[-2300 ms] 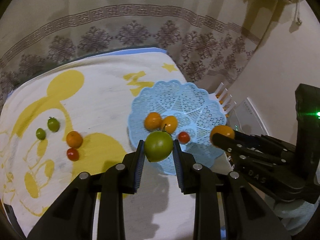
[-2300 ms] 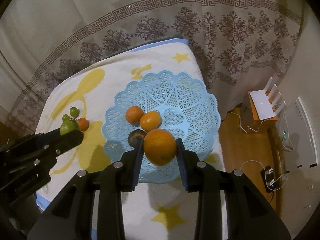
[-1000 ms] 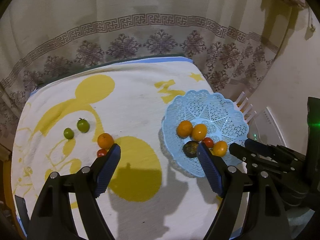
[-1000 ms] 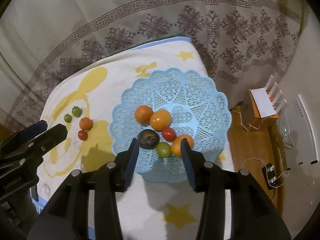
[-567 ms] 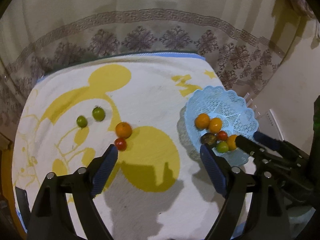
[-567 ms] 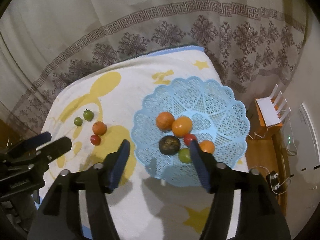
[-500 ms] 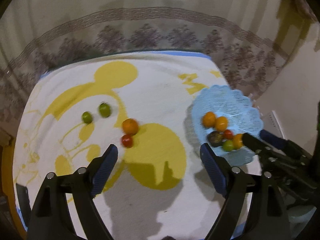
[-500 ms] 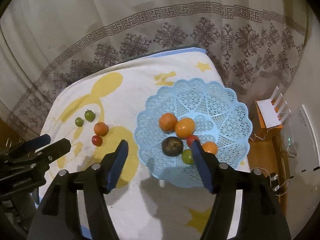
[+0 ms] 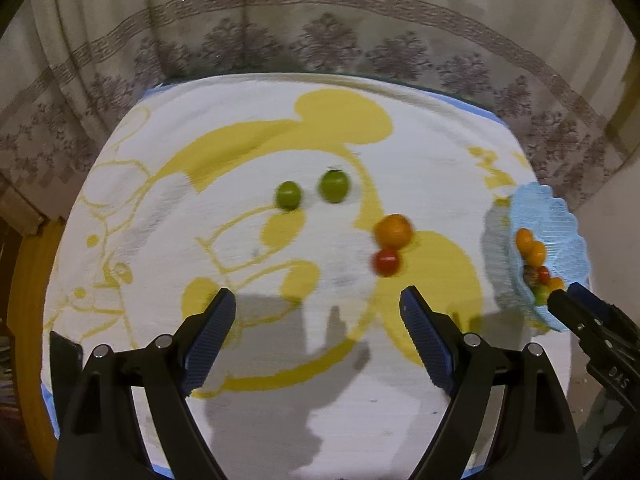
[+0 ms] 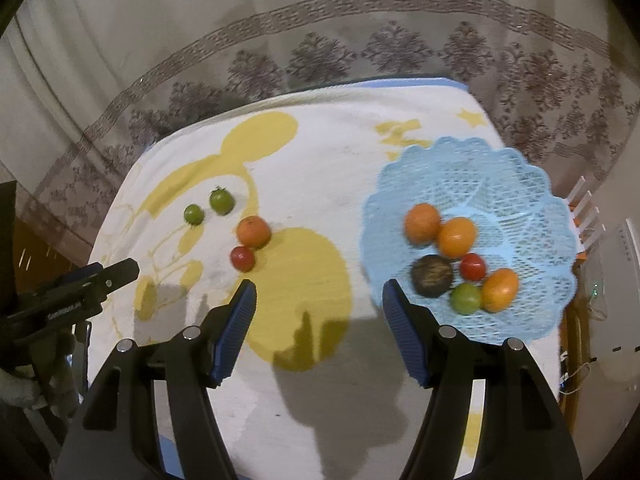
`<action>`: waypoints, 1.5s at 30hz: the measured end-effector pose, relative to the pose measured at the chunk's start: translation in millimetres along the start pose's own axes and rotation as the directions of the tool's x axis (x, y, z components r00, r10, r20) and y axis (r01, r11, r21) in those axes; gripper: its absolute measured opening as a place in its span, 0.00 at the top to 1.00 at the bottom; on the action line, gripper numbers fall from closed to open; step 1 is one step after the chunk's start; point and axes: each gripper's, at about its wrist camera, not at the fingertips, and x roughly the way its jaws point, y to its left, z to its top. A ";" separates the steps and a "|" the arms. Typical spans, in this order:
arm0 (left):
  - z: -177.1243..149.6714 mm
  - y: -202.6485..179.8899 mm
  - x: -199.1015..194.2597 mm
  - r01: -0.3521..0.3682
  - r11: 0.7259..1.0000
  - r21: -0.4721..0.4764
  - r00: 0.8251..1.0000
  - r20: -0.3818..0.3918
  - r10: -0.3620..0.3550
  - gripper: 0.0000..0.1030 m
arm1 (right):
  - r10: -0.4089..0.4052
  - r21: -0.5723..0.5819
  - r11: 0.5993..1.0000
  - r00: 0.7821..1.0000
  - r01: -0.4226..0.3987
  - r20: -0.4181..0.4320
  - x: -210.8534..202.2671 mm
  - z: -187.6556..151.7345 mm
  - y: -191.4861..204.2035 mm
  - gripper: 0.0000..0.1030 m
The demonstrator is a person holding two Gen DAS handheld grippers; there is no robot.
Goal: Organize fruits
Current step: 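Withdraw both open grippers from the basket toward remaining fruits, then close left gripper on green tomato while right gripper closes on orange mandarin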
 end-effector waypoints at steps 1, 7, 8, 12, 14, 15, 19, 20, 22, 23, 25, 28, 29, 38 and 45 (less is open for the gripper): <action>0.0 6.8 2.4 -0.003 1.000 -0.004 1.000 -0.005 0.003 0.19 | 0.003 -0.004 1.000 1.000 -0.003 -0.009 5.1 0.1 6.8 0.35; 4.1 35.5 19.4 -0.020 1.000 -0.008 0.999 -0.033 0.019 0.19 | 0.014 -0.032 0.999 0.999 -0.016 -0.037 32.4 2.9 39.0 0.35; 5.9 39.3 23.7 -0.023 1.000 -0.004 0.999 -0.038 0.023 0.19 | 0.013 -0.033 0.999 0.999 -0.014 -0.043 37.9 3.8 43.2 0.35; 14.9 49.5 40.4 -0.020 1.000 0.011 0.999 -0.051 0.020 0.19 | 0.005 -0.032 0.999 0.998 -0.007 -0.061 57.7 9.2 56.4 0.35; 20.7 53.7 51.3 -0.008 1.000 0.014 0.998 -0.060 0.008 0.19 | 0.002 -0.039 0.999 0.998 -0.005 -0.066 68.0 13.5 63.3 0.35; 23.5 54.7 56.0 -0.003 1.000 0.017 0.998 -0.064 0.004 0.19 | 0.000 -0.039 0.999 0.998 -0.003 -0.070 72.3 15.2 64.9 0.35; 37.2 56.2 79.7 0.012 0.999 0.044 0.997 -0.077 -0.009 0.19 | -0.010 -0.017 1.000 0.995 0.008 -0.099 93.5 23.5 66.6 0.35; 41.4 56.5 85.7 0.016 0.999 0.050 0.997 -0.079 -0.012 0.19 | -0.016 -0.015 1.000 0.995 0.014 -0.103 98.7 25.4 66.6 0.35; 48.8 56.2 96.0 0.025 0.998 0.063 0.996 -0.084 -0.020 0.19 | -0.023 -0.011 1.000 0.994 0.022 -0.110 105.8 27.4 66.1 0.35; 52.2 55.7 101.0 0.031 0.997 0.067 0.996 -0.085 -0.025 0.19 | -0.026 -0.006 1.000 0.993 0.026 -0.116 109.9 28.3 66.0 0.35; 59.2 54.1 110.7 0.045 0.996 0.077 0.995 -0.088 -0.038 0.19 | -0.032 -0.001 0.999 0.992 0.032 -0.124 115.8 29.0 65.9 0.35; 69.1 51.8 123.7 0.065 0.994 0.092 0.994 -0.097 -0.056 0.27 | -0.041 0.004 0.999 0.990 0.042 -0.137 125.0 31.5 65.5 0.35; 72.3 50.9 128.4 0.072 0.993 0.097 0.993 -0.102 -0.062 0.31 | -0.044 0.007 0.999 0.989 0.045 -0.139 127.1 32.4 65.3 0.35; 83.0 48.7 152.9 0.143 0.984 0.103 0.982 -0.138 -0.129 0.58 | -0.045 0.031 0.998 0.987 0.051 -0.156 146.1 45.5 65.2 0.35; 79.7 47.9 147.8 0.191 0.976 0.104 0.976 -0.131 -0.177 0.73 | -0.030 0.046 0.998 0.984 0.039 -0.178 161.5 50.7 66.9 0.36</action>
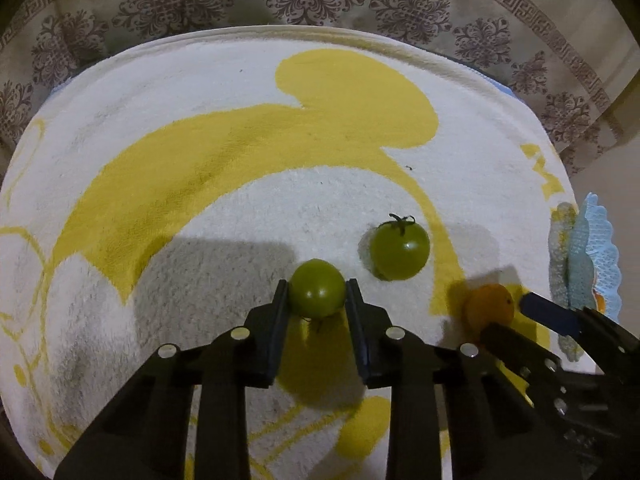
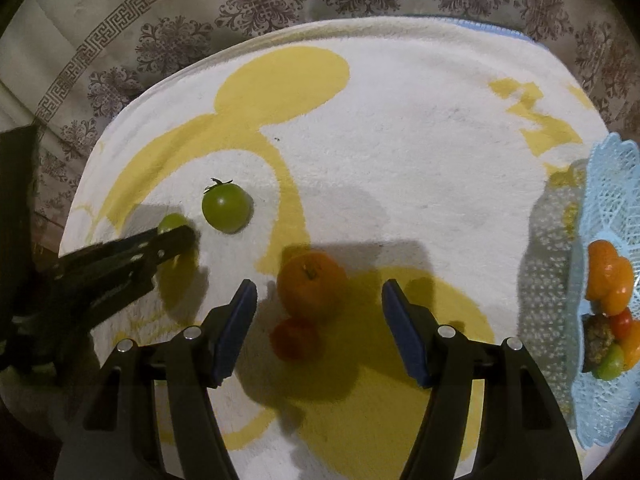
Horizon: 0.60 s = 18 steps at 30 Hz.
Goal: Organize fruits
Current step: 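Close left gripper on green tomato while right gripper closes on orange mandarin, then carry green tomato and mandarin into the basket and open both grippers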
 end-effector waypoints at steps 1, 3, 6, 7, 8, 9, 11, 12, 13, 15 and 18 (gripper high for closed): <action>-1.8 1.3 -1.6 0.004 1.000 -0.004 1.000 0.000 -0.004 0.73 | 0.003 0.010 1.000 1.000 -0.003 -0.007 2.6 1.2 -1.1 0.37; -4.5 3.5 -4.0 0.006 1.000 -0.009 1.000 0.000 -0.006 0.73 | 0.003 0.015 1.000 1.000 -0.003 -0.014 6.4 3.1 -0.3 0.43; -7.3 7.7 -9.6 0.004 1.000 -0.015 1.000 0.002 -0.004 0.73 | 0.015 0.018 1.000 0.999 -0.015 -0.029 11.9 5.0 2.2 0.52; -8.3 9.1 -12.2 0.000 1.000 -0.016 1.000 0.005 0.000 0.73 | 0.013 0.016 1.000 0.999 -0.013 -0.033 13.3 5.1 3.1 0.54; -9.3 10.1 -14.0 -0.004 1.000 -0.018 1.000 0.006 0.004 0.73 | 0.007 0.011 1.000 0.999 -0.007 -0.039 15.8 5.4 4.8 0.58; -10.5 10.8 -15.7 -0.008 1.000 -0.020 1.000 0.006 0.008 0.73 | -0.003 0.007 1.000 0.999 0.004 -0.040 16.9 5.4 6.0 0.59; -12.9 12.3 -19.8 -0.011 1.000 -0.027 1.000 0.008 0.011 0.73 | -0.019 -0.001 1.000 0.999 0.019 -0.036 18.1 6.0 7.2 0.62; -13.7 12.5 -21.2 -0.014 0.999 -0.030 1.000 0.010 0.014 0.73 | -0.016 -0.001 1.000 0.999 0.016 -0.037 18.0 6.0 7.0 0.62; -14.9 13.0 -22.7 -0.016 0.999 -0.034 1.000 0.010 0.016 0.73 | -0.015 -0.001 1.000 0.999 0.014 -0.038 17.6 6.0 6.8 0.62; -16.8 14.3 -25.6 -0.020 0.999 -0.040 1.000 0.011 0.021 0.73 | -0.013 -0.009 1.000 0.999 0.013 -0.039 16.4 4.9 6.9 0.62; -20.5 14.0 -30.6 -0.033 0.998 -0.050 0.999 0.011 0.034 0.73 | -0.005 -0.011 1.000 0.999 0.005 -0.035 11.7 1.6 4.9 0.63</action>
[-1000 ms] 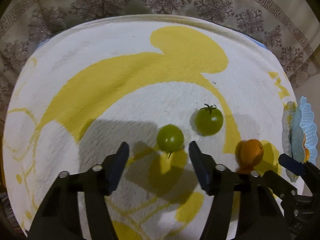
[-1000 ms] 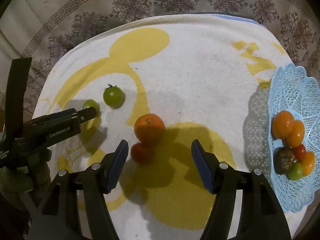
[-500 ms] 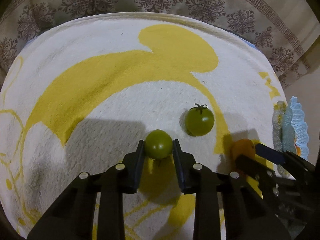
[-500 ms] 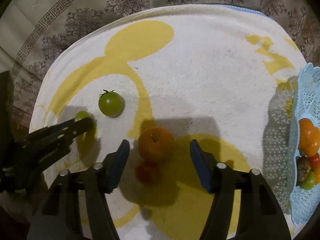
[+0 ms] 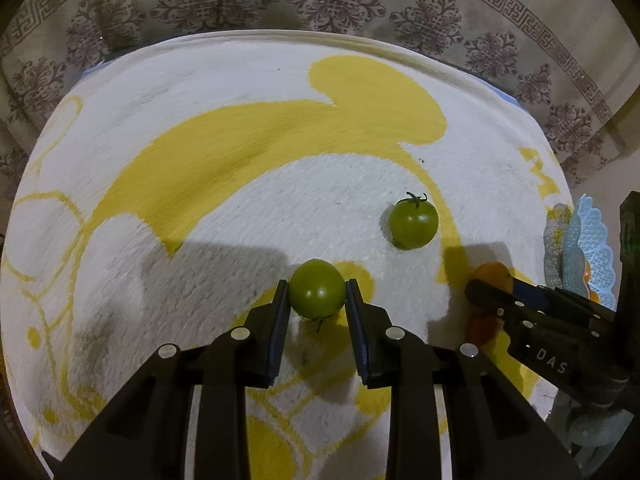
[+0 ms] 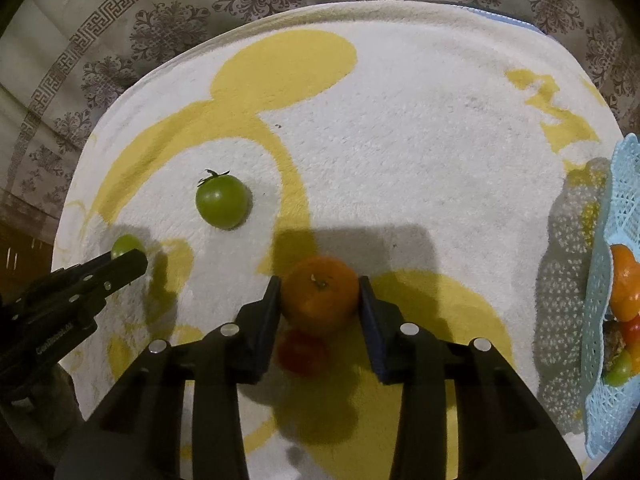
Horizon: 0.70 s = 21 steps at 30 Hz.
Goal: Organize fruits
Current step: 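Carry green tomato and mandarin into the basket and open both grippers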
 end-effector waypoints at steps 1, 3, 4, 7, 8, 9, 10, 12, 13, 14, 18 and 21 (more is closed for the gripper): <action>-0.9 -1.3 -1.1 -0.003 1.000 -0.001 1.000 0.001 0.003 0.73 | 0.004 0.003 1.000 1.000 -0.004 0.005 -3.4 -1.5 -1.2 0.63; -2.4 -4.3 -4.1 -0.007 1.000 0.000 1.000 0.005 0.007 0.73 | 0.012 0.008 1.000 1.000 -0.012 0.014 -9.6 -3.4 -3.0 0.63; -3.4 -6.3 -6.8 -0.010 1.000 0.001 1.000 0.009 0.010 0.73 | 0.016 0.011 1.000 1.000 -0.017 0.020 -12.7 -4.0 -3.8 0.63; -6.0 -13.2 -13.6 -0.014 1.000 0.004 1.000 0.019 0.014 0.73 | 0.030 0.021 0.999 0.999 -0.031 0.041 -25.7 -5.0 -8.7 0.63; -7.0 -15.9 -15.8 -0.017 1.000 0.004 1.000 0.023 0.017 0.73 | 0.035 0.023 0.999 0.998 -0.036 0.050 -32.3 -6.6 -11.7 0.63; -7.8 -18.4 -17.9 -0.019 1.000 0.004 0.999 0.026 0.019 0.73 | 0.039 0.025 0.999 0.998 -0.040 0.058 -37.4 -7.8 -14.1 0.63; -9.7 -22.1 -21.7 -0.021 1.000 0.003 0.999 0.031 0.020 0.73 | 0.042 0.027 0.999 0.997 -0.044 0.063 -40.7 -7.7 -15.7 0.63; -12.4 -28.7 -27.2 -0.022 1.000 0.006 0.999 0.042 0.022 0.73 | 0.048 0.029 0.998 0.996 -0.050 0.078 -50.9 -10.0 -20.9 0.63; -14.1 -33.6 -30.8 -0.023 1.000 0.007 0.999 0.048 0.023 0.73 | 0.050 0.030 0.998 0.995 -0.053 0.084 -55.5 -12.6 -25.0 0.63; -15.6 -37.3 -33.5 -0.024 1.000 0.007 0.998 0.053 0.024 0.73 | 0.053 0.033 0.998 0.995 -0.056 0.090 -61.0 -15.0 -29.6 0.63; -22.4 -54.3 -45.6 -0.028 1.000 0.005 0.997 0.073 0.027 0.73 | 0.054 0.041 0.997 0.993 -0.059 0.105 -77.6 -26.0 -44.8 0.63; -27.4 -68.5 -54.3 -0.027 1.000 0.002 0.996 0.087 0.027 0.73 | 0.052 0.035 0.998 0.991 -0.056 0.122 -93.9 -34.7 -56.5 0.63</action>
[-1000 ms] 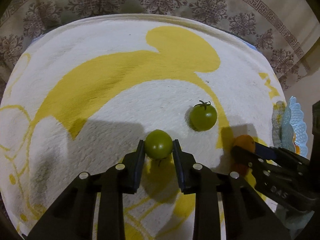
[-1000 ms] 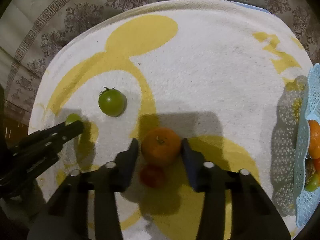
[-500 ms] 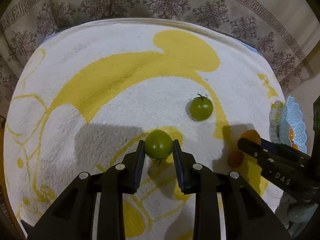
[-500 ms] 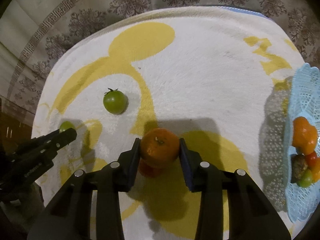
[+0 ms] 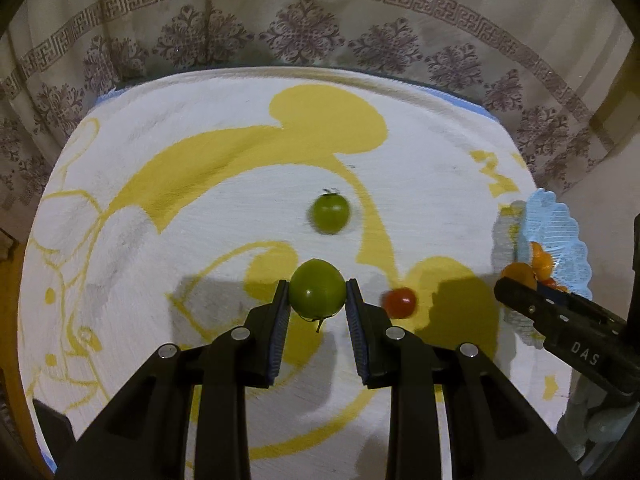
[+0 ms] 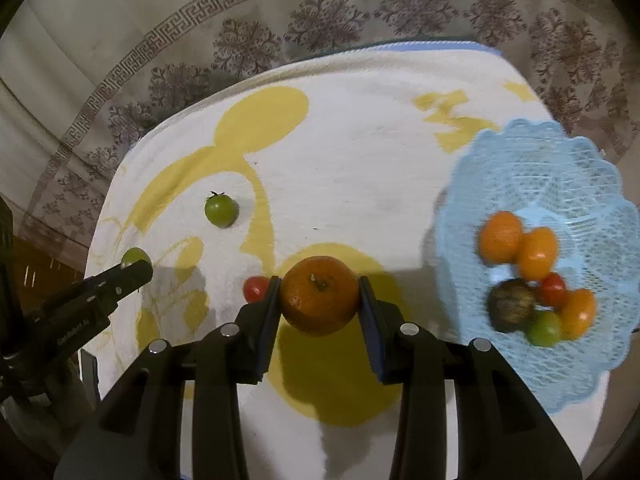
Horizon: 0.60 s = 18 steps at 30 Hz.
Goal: Organize fruits
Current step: 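Carry green tomato and mandarin into the basket and open both grippers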
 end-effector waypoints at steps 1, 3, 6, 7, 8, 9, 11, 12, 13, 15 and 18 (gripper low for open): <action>-1.4 -6.5 -3.6 0.000 1.000 0.001 1.000 0.005 0.000 0.73 | -0.001 -0.005 1.000 1.000 0.001 0.008 -6.3 -1.5 -3.7 0.63; -3.8 -20.9 -10.2 0.004 1.000 0.006 1.000 0.015 -0.004 0.73 | 0.000 -0.011 1.000 1.000 0.000 0.019 -17.9 -4.5 -11.7 0.63; -6.4 -39.9 -17.5 0.008 1.000 0.017 1.000 0.028 -0.009 0.73 | 0.000 -0.008 1.000 0.999 0.001 0.038 -36.4 -9.1 -28.6 0.63; -7.2 -48.5 -19.7 0.011 1.000 0.022 0.999 0.033 -0.012 0.73 | -0.003 -0.007 1.000 0.999 0.003 0.044 -41.8 -10.7 -35.0 0.63; -8.0 -56.6 -21.1 0.014 1.000 0.027 0.999 0.037 -0.015 0.73 | -0.005 -0.005 1.000 0.999 0.005 0.049 -46.4 -11.9 -40.4 0.63; -8.8 -66.5 -23.1 0.018 0.999 0.034 0.999 0.042 -0.020 0.73 | -0.008 -0.002 1.000 0.998 0.008 0.054 -51.6 -13.3 -46.9 0.63; -9.7 -80.5 -24.7 0.024 0.999 0.044 0.999 0.047 -0.026 0.73 | -0.014 0.003 1.000 0.998 0.014 0.062 -59.7 -15.8 -58.4 0.63; -10.7 -91.1 -25.8 0.029 0.998 0.052 0.998 0.050 -0.032 0.73 | -0.018 0.007 1.000 0.998 0.018 0.066 -64.3 -17.7 -65.8 0.63; -11.2 -98.0 -26.4 0.033 0.998 0.058 0.998 0.052 -0.036 0.73 | -0.021 0.012 1.000 0.997 0.021 0.069 -68.3 -19.2 -72.3 0.63; -13.3 -114.3 -27.1 0.042 0.996 0.074 0.998 0.052 -0.045 0.73 | -0.031 0.026 0.999 0.997 0.030 0.074 -75.3 -22.5 -88.4 0.63; -16.7 -135.1 -26.7 0.052 0.994 0.093 0.997 0.050 -0.057 0.73 | -0.047 0.050 0.998 0.996 0.043 0.078 -83.3 -27.4 -111.7 0.63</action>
